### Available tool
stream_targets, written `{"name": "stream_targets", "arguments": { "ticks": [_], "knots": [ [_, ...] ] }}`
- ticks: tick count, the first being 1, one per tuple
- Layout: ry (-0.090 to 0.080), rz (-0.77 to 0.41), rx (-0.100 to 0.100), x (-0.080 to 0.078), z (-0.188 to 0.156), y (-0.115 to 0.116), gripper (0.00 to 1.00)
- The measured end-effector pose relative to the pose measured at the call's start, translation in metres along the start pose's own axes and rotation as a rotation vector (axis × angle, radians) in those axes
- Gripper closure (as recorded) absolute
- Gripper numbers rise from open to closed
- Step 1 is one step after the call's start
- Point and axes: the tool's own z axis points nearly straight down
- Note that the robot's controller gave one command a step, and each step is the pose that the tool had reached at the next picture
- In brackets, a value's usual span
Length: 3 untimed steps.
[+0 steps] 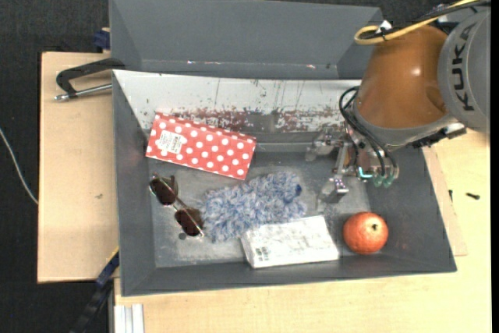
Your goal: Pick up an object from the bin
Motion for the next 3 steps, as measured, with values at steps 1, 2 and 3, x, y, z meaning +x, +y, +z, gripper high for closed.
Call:
{"name": "stream_targets", "arguments": {
  "ticks": [1,2,3],
  "knots": [
    [-0.019,0.007,0.002,-0.007,0.024,0.016,0.00],
    [-0.006,0.007,0.000,-0.008,0.087,0.054,1.00],
    [-0.006,0.007,0.000,-0.008,0.087,0.054,1.00]
  ]
}}
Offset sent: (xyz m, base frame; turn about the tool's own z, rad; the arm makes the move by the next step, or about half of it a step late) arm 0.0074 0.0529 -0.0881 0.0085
